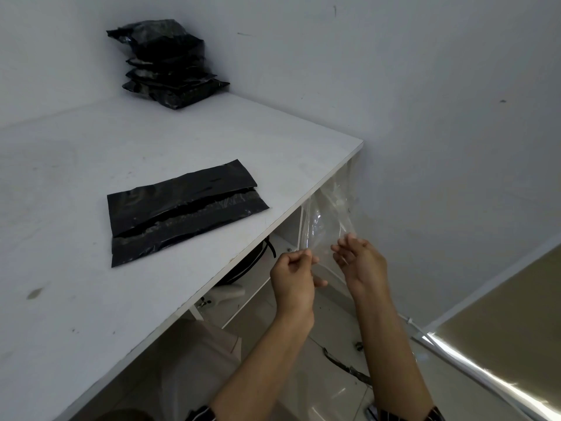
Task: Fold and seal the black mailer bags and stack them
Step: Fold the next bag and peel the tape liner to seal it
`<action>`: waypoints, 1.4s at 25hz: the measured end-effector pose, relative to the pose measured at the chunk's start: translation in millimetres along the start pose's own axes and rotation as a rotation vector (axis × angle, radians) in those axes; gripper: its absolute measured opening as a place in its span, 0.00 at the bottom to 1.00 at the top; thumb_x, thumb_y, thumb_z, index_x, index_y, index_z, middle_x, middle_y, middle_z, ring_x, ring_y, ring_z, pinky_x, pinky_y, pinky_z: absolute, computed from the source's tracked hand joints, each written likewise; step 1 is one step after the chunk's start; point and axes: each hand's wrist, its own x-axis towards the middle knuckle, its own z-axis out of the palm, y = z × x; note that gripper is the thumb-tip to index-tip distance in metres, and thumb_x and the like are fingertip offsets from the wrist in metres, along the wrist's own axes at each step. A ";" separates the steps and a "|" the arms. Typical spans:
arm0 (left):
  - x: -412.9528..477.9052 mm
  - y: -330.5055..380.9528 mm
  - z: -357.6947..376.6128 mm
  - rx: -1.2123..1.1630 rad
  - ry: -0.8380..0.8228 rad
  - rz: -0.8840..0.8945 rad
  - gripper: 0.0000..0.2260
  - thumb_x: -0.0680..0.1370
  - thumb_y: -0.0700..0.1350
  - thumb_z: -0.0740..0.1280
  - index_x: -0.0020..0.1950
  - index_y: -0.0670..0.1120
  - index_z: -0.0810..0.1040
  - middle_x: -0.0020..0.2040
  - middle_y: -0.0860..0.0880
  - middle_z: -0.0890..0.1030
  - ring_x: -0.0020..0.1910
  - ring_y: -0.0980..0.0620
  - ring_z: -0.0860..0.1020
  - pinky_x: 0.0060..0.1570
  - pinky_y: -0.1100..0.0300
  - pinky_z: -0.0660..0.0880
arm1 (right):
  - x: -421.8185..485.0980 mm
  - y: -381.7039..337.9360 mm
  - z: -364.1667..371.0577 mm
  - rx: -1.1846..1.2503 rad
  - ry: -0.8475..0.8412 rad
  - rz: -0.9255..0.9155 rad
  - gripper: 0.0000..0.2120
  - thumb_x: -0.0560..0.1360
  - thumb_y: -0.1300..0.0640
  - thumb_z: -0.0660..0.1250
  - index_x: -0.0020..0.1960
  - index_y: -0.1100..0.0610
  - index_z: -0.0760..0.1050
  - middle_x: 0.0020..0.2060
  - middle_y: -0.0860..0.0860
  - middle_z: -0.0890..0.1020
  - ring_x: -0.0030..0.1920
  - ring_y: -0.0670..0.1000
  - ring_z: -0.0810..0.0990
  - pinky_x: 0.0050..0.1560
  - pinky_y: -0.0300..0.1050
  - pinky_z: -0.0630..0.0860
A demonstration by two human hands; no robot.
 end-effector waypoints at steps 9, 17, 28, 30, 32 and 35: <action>-11.3 5.4 -1.4 0.016 -0.101 -0.053 0.03 0.77 0.39 0.66 0.50 0.43 0.78 0.40 0.48 0.82 0.26 0.57 0.68 0.28 0.65 0.76 | 10.5 -4.1 -4.5 -0.247 -0.036 0.179 0.05 0.75 0.60 0.66 0.43 0.58 0.80 0.34 0.51 0.82 0.33 0.49 0.79 0.39 0.43 0.73; -20.7 5.1 12.9 -0.019 -0.138 -0.079 0.05 0.77 0.37 0.67 0.52 0.40 0.78 0.45 0.47 0.84 0.25 0.59 0.68 0.28 0.66 0.75 | -10.6 -24.4 -16.1 -0.412 0.151 -0.219 0.14 0.78 0.52 0.63 0.51 0.65 0.76 0.37 0.52 0.80 0.35 0.50 0.76 0.37 0.40 0.71; -24.1 8.3 18.3 -0.061 -0.110 -0.141 0.06 0.74 0.35 0.68 0.50 0.39 0.79 0.50 0.41 0.83 0.27 0.55 0.66 0.27 0.65 0.74 | -10.7 -63.6 57.5 -0.890 -0.184 -0.378 0.16 0.71 0.50 0.72 0.41 0.65 0.79 0.36 0.58 0.83 0.36 0.52 0.80 0.37 0.41 0.73; -24.0 8.6 17.2 -0.068 -0.119 -0.152 0.05 0.74 0.34 0.68 0.50 0.40 0.79 0.49 0.41 0.83 0.27 0.55 0.65 0.27 0.65 0.74 | -7.9 -60.9 59.3 -0.913 -0.180 -0.355 0.13 0.73 0.53 0.71 0.39 0.64 0.78 0.33 0.57 0.82 0.32 0.51 0.78 0.33 0.40 0.69; -24.9 9.6 16.5 -0.074 -0.136 -0.165 0.05 0.75 0.35 0.68 0.50 0.40 0.79 0.45 0.44 0.82 0.27 0.55 0.66 0.27 0.66 0.74 | -8.9 -59.9 60.3 -0.972 -0.160 -0.410 0.12 0.74 0.55 0.69 0.36 0.61 0.77 0.30 0.54 0.80 0.30 0.50 0.77 0.33 0.41 0.71; -26.8 13.5 17.5 -0.084 -0.155 -0.192 0.03 0.75 0.35 0.68 0.46 0.43 0.80 0.36 0.49 0.78 0.27 0.54 0.66 0.26 0.66 0.74 | -13.0 -56.6 62.6 -1.122 -0.114 -0.543 0.11 0.76 0.56 0.66 0.39 0.61 0.75 0.34 0.57 0.82 0.36 0.55 0.81 0.40 0.49 0.79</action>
